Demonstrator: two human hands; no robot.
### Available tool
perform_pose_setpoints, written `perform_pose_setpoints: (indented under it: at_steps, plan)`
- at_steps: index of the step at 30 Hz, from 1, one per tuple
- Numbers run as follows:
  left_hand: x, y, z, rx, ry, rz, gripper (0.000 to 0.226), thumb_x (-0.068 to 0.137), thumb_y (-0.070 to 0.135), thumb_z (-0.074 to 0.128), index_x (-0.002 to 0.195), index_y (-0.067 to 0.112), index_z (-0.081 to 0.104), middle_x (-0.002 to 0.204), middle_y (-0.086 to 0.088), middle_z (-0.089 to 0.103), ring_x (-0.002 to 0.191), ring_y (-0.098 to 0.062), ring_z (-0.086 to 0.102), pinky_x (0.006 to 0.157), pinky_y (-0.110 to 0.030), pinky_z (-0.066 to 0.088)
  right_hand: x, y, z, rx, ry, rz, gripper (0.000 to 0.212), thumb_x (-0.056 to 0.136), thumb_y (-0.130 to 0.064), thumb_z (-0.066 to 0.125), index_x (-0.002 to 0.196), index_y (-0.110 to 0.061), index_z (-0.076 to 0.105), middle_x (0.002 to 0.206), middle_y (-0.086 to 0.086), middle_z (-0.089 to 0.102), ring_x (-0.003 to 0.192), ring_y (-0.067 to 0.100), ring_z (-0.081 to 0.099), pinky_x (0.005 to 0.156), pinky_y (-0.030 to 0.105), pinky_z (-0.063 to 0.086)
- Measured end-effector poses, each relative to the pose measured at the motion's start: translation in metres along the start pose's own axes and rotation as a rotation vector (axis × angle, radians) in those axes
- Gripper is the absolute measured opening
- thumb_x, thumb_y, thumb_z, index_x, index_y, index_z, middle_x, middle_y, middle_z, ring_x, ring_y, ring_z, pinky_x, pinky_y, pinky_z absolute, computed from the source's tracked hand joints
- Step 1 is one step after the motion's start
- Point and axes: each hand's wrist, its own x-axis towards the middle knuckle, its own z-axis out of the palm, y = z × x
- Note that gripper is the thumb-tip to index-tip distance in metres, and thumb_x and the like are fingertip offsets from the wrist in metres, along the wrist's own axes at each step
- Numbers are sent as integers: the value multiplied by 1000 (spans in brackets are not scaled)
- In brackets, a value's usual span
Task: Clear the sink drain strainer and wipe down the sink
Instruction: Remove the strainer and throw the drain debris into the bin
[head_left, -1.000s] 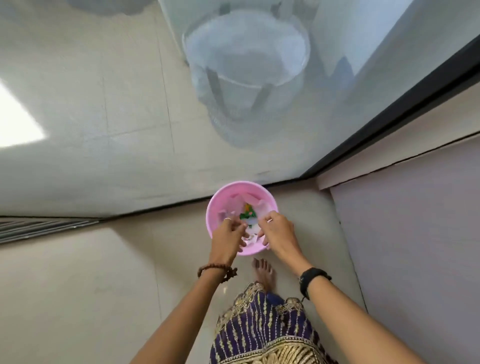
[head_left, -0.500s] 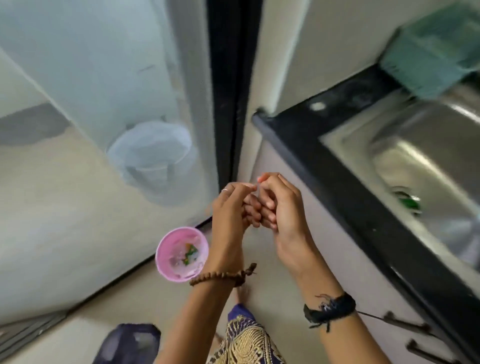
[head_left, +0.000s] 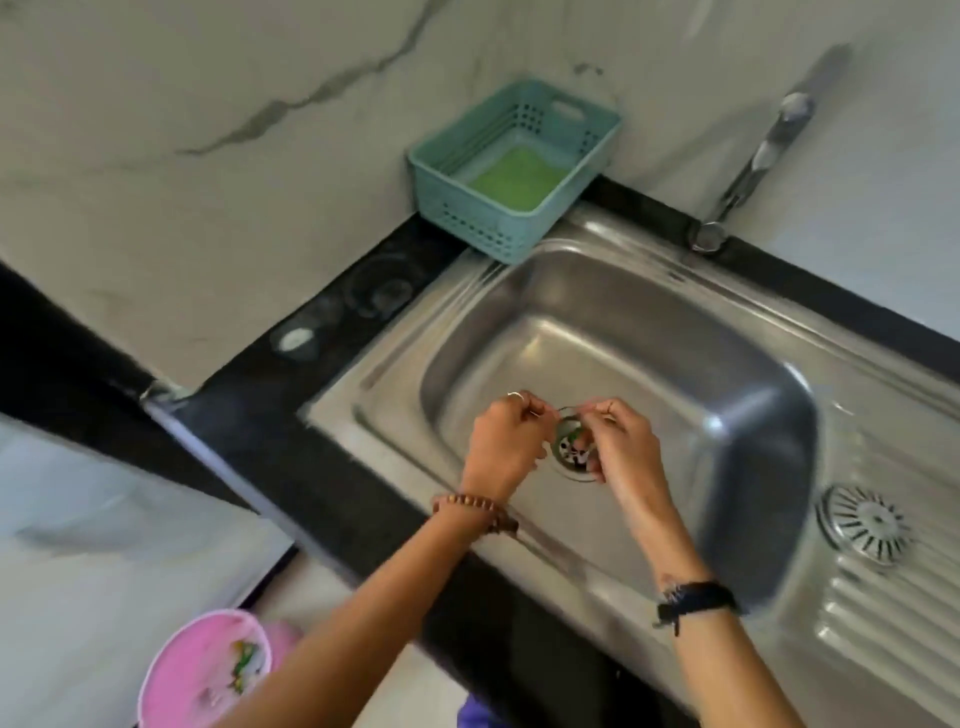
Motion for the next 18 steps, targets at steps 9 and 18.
perform_pose_setpoints:
  at_steps: [9, 18]
  plan:
    - [138, -35, 85, 879, -169, 40, 22, 88, 28, 53, 105, 23, 67, 111, -3, 67, 101, -23, 62, 78, -31, 47, 119, 95, -32, -928, -226, 30, 25, 90, -19, 48, 111, -17, 61, 108, 11, 67, 98, 30, 63, 73, 30, 44]
    - [165, -90, 138, 1157, -229, 204, 19, 88, 21, 48, 102, 13, 59, 106, -8, 67, 97, -29, 63, 74, -34, 46, 145, 145, -11, -1140, -214, -171, 30, 92, -9, 38, 120, -11, 50, 104, 9, 67, 92, 29, 64, 65, 29, 36]
